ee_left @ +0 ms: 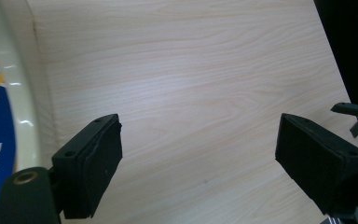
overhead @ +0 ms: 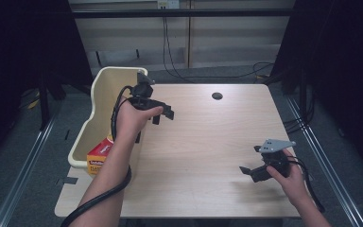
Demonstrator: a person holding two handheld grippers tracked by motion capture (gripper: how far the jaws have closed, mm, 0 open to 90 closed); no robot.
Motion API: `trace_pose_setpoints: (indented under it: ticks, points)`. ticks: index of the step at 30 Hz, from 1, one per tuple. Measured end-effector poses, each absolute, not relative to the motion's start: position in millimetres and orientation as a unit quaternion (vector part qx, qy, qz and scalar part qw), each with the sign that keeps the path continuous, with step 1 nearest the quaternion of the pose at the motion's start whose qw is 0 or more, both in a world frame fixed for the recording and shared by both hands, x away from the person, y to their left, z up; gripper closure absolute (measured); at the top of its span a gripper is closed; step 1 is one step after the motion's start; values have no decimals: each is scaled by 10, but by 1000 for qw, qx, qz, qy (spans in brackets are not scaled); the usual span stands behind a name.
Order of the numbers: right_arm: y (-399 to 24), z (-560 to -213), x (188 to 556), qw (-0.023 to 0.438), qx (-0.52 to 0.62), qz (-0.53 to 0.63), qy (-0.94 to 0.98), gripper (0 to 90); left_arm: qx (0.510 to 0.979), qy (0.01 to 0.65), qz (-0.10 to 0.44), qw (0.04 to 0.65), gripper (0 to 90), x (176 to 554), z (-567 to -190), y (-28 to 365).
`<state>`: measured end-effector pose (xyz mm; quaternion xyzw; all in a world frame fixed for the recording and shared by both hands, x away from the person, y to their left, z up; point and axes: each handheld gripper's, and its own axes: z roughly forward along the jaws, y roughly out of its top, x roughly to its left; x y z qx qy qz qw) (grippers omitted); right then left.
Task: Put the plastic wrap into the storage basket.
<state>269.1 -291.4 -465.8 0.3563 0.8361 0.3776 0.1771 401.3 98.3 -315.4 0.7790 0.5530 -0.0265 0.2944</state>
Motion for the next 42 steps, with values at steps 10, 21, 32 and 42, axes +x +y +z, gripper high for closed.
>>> trace_pose_setpoints:
  ticks: [10,21,32,42]
  points:
    - [-2909,-4664,2693,175,353,378,838,21,789,540,-30,292,135,3994,-3271,865]
    - [-2904,-4679,2696,175,356,373,839,21,794,531,-41,293,130,3968,-3438,760]
    - [-2906,-4702,2697,176,358,369,839,21,800,522,-57,292,128,3936,-3605,651]
    - [-2897,-4734,2698,177,355,363,843,21,802,515,-64,295,123,3877,-3807,595]
